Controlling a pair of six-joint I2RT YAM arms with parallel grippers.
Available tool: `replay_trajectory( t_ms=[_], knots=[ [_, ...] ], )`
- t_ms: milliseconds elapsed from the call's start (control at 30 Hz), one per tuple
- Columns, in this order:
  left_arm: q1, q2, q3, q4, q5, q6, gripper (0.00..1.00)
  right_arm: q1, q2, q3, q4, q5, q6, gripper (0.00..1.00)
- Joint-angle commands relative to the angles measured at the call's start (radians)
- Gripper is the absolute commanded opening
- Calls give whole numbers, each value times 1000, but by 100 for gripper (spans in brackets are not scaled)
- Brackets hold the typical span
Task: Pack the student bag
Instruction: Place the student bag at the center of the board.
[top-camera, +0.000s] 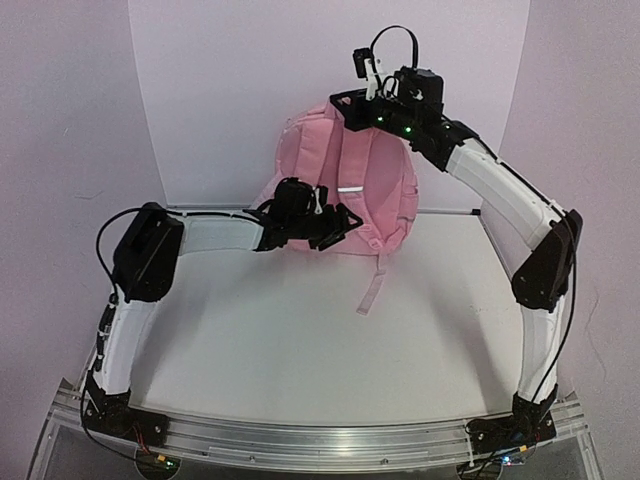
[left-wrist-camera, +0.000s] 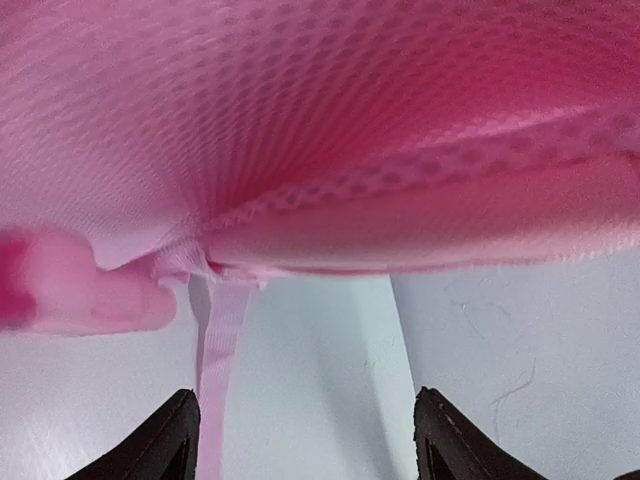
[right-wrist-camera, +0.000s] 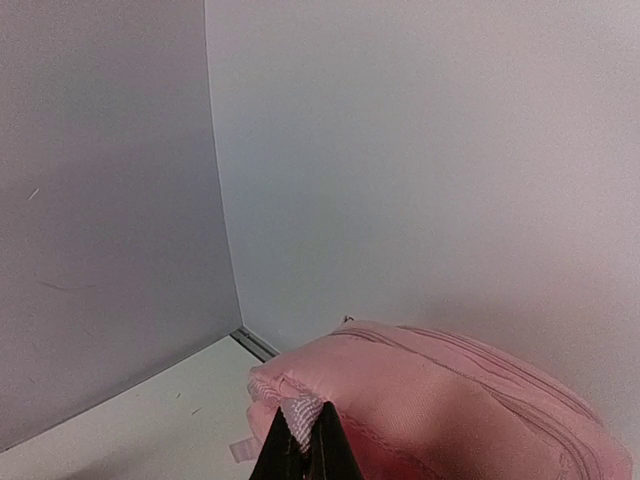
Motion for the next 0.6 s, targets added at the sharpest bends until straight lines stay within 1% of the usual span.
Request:
replay_trajectory(
  t_ms=[0,67,133,200,267,367,433,500,567],
  knots=[
    [7,-339,-318,90,12,27,75,45,-299,-116,299,-65,-47,0],
    [-18,-481,-469,36,25,77,77,45,-378,-246,283,-59,-68,0],
    [-51,-631,-650,7,6,105,80,45,-471,-377,251,-90,-81,0],
    [-79,-767,-782,-41,-35,110,83,45,-546,-524,217,-161,-58,0],
    [-85,-909,-893,-98,-100,94,86,45,-616,-643,174,-266,28,0],
    [-85,-1103,-993,-212,-262,66,90,65,-673,-791,119,-400,152,0],
    [-83,-1194,-1022,-266,-370,64,93,88,-697,-877,87,-432,192,0],
    [-76,-1257,-1035,-324,-405,72,96,104,-708,-965,80,-444,228,0],
    [-73,-1266,-1023,-388,-391,92,96,114,-703,-1006,81,-447,254,0]
  ],
)
